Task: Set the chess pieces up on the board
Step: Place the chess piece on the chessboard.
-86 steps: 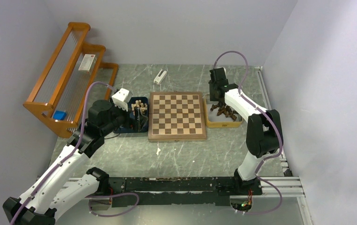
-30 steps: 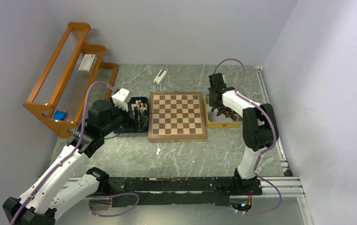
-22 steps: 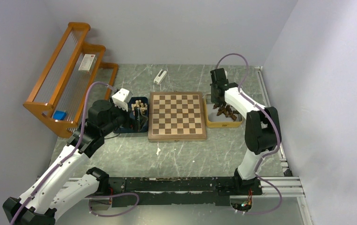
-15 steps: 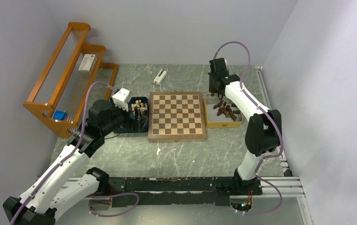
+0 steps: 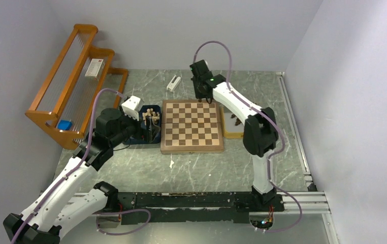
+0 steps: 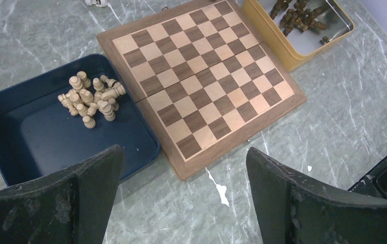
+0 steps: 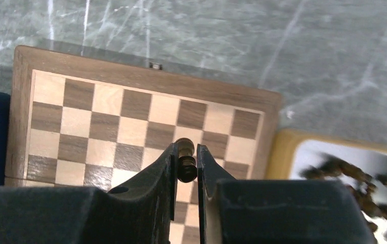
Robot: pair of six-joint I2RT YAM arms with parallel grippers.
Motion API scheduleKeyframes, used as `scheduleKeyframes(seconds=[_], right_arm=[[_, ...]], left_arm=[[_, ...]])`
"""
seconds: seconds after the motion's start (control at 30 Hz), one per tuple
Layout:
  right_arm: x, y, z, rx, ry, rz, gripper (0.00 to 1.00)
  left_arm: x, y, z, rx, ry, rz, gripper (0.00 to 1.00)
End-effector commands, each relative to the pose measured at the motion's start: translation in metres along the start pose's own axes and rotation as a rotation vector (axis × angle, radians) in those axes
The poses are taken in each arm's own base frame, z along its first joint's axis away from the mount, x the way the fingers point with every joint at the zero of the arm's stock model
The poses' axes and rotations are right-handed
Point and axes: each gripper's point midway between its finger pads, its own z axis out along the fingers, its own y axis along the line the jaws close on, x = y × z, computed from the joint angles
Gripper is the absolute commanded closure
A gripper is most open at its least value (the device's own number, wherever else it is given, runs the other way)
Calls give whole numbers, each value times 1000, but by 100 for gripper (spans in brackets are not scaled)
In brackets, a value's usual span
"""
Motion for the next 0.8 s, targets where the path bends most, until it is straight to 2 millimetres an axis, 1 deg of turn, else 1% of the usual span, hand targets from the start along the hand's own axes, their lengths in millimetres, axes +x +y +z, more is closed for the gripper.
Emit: scheduleKeyframes(seconds=[0.0, 0.07, 0.17, 0.3, 0.53, 0.77], right_arm=[[14, 26, 24, -11, 75, -54, 86], [17, 39, 33, -26, 86, -77, 86], [22, 53, 45, -33, 115, -108, 85], [27, 63, 56, -41, 136, -125, 84], [36, 67, 70, -46, 169, -139, 83], [40, 69, 77, -45, 169, -141, 82]], left_arm=[[-8, -1, -3, -4, -30, 15, 6], [-8, 0, -3, -6, -32, 16, 6], [-9, 0, -4, -6, -34, 16, 6], [-8, 0, -4, -7, -33, 16, 6], [-10, -1, -5, -2, -38, 16, 6], [-10, -1, -5, -2, -39, 16, 6]])
